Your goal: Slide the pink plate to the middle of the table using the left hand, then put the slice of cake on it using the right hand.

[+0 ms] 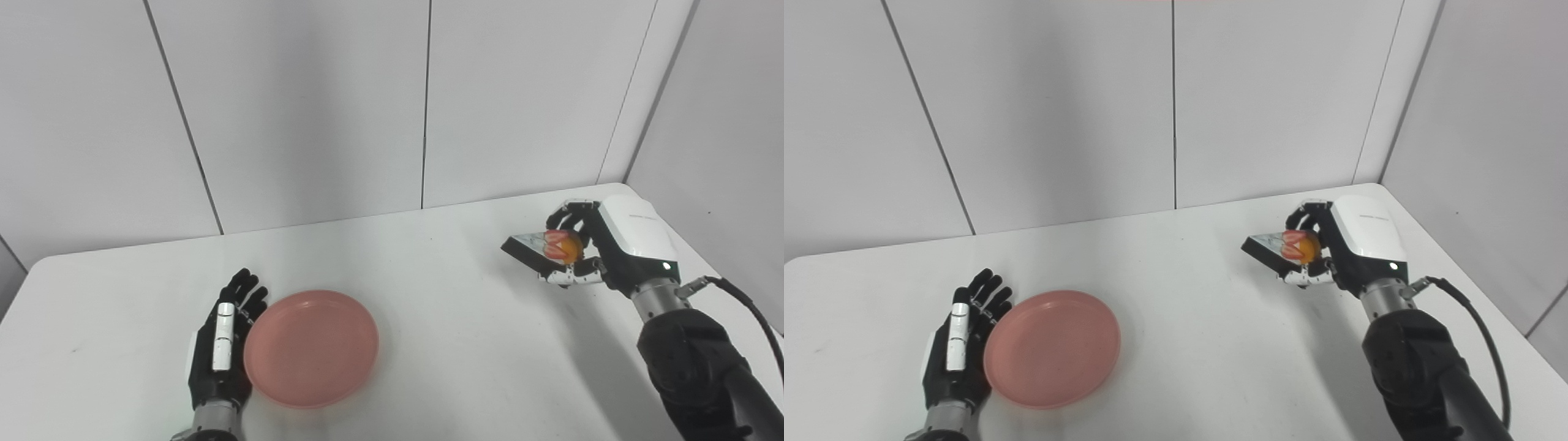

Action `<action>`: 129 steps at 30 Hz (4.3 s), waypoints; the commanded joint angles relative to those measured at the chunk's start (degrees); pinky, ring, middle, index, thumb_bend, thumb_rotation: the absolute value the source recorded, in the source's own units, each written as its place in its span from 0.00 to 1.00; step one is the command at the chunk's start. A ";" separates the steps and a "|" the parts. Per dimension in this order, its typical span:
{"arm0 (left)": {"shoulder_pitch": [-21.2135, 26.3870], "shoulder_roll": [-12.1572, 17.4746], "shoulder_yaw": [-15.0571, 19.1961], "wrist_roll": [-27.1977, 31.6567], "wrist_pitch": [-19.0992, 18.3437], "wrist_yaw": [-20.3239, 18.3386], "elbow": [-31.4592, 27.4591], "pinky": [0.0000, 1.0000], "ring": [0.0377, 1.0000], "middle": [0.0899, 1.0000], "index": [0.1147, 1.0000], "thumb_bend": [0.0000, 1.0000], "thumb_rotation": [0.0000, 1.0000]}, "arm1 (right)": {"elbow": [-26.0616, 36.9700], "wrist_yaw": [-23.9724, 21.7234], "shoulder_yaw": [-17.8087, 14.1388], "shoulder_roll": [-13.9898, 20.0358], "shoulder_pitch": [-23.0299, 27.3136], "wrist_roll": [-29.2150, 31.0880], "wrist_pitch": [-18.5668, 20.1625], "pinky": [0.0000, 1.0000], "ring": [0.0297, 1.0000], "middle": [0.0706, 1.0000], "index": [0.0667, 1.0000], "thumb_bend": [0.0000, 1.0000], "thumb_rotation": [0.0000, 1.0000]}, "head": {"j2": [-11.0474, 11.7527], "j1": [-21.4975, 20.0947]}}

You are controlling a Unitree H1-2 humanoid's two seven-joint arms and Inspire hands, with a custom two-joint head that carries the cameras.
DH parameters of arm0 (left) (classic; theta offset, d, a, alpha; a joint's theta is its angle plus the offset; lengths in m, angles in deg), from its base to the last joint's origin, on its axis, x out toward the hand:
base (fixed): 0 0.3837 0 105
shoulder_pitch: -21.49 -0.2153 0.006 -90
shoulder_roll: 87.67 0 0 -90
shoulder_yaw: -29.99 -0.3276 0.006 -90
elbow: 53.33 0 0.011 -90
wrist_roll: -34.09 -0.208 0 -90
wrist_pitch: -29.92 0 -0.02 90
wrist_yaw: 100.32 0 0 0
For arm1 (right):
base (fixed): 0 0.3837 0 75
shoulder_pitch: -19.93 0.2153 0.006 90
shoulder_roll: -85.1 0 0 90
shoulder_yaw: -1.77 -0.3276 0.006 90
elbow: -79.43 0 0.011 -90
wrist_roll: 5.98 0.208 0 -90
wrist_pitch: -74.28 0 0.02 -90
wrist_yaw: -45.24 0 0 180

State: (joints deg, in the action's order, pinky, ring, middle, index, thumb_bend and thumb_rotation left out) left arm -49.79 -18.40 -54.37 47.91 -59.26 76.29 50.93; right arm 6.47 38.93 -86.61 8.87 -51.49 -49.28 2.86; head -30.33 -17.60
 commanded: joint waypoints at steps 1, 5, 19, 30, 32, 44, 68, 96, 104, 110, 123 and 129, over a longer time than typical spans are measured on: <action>-4.25 -2.37 -1.06 -1.51 -2.16 2.23 3.00 0.87 0.84 0.84 0.75 0.77 0.74 | 1.86 0.93 0.45 -0.68 3.58 1.27 -3.65 0.34 0.39 0.45 0.49 0.52 0.00 | 0.31 2.07; -4.74 -4.21 -2.05 -3.27 -0.98 3.45 3.30 0.83 0.83 0.85 0.77 0.79 0.75 | 0.28 1.07 3.36 -3.27 7.19 2.39 -6.49 0.32 0.38 0.45 0.48 0.52 0.00 | 0.93 5.56; -5.21 -7.05 -4.27 -7.81 1.80 6.91 4.97 0.90 0.86 0.88 0.81 0.78 0.81 | -3.37 0.94 9.47 -13.00 12.14 4.06 -9.04 0.34 0.40 0.46 0.47 0.52 0.00 | 1.85 14.62; -4.36 -8.32 -4.78 -8.04 2.58 8.68 6.38 0.81 0.84 0.87 0.78 0.74 0.83 | -6.90 -1.26 14.15 -16.55 13.73 2.53 -8.55 0.37 0.42 0.48 0.45 0.52 0.00 | 1.16 15.63; -4.34 -8.22 -4.86 -8.23 2.47 8.97 6.42 0.80 0.84 0.87 0.78 0.75 0.83 | -7.63 -0.95 14.57 -16.93 13.30 2.30 -8.50 0.36 0.41 0.47 0.46 0.52 0.00 | 1.01 15.71; -4.53 -8.01 -4.83 -7.37 2.68 8.73 6.35 0.83 0.84 0.87 0.79 0.75 0.82 | -14.94 1.44 19.83 -17.04 9.59 -0.38 -13.09 0.32 0.38 0.44 0.49 0.52 0.00 | 0.62 15.68; -4.24 -7.28 -4.76 -7.38 2.78 8.65 6.50 0.79 0.84 0.86 0.78 0.73 0.81 | -18.16 -0.01 22.63 -16.35 7.72 -3.60 -13.74 0.61 0.65 0.68 0.62 0.92 0.38 | 0.65 14.93; -5.04 -0.12 -7.81 -12.95 15.84 5.89 5.50 0.86 0.87 0.89 0.85 0.75 0.76 | -15.18 20.22 3.51 -27.10 -7.63 28.15 -35.19 0.79 0.87 0.91 0.86 0.75 0.88 | 0.35 13.56; -6.75 1.85 -8.74 -18.88 21.72 7.87 3.56 0.90 0.90 0.90 0.88 0.74 0.81 | -20.05 18.39 -2.25 -31.41 -10.59 42.27 -39.33 0.83 0.86 0.90 0.88 0.78 0.94 | -0.04 13.50; -10.11 4.28 -7.40 -18.86 21.51 7.33 -1.70 0.97 0.97 0.96 0.94 0.65 0.84 | -19.19 16.48 -3.76 -31.60 -13.93 46.64 -37.83 0.86 0.86 0.90 0.88 0.82 0.92 | -0.92 12.53; -15.67 8.03 -5.70 -12.00 13.52 3.59 -7.94 1.00 0.98 0.98 1.00 0.72 0.83 | -18.21 12.12 -2.52 -28.06 -17.24 44.38 -34.10 0.86 0.88 0.90 0.88 0.76 0.90 | -2.66 11.99; -15.35 6.27 -4.85 -10.17 7.94 3.74 -10.16 1.00 0.99 0.98 1.00 0.79 0.86 | -17.89 9.90 -1.40 -27.10 -16.91 44.24 -29.26 0.90 0.91 0.92 0.91 0.79 0.90 | -2.85 12.90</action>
State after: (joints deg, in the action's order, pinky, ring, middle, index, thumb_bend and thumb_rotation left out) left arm -61.89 -11.76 -59.39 36.77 -50.42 80.44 39.43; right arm -10.20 49.84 -87.69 -19.16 -67.00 -4.71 -27.61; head -33.13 -4.75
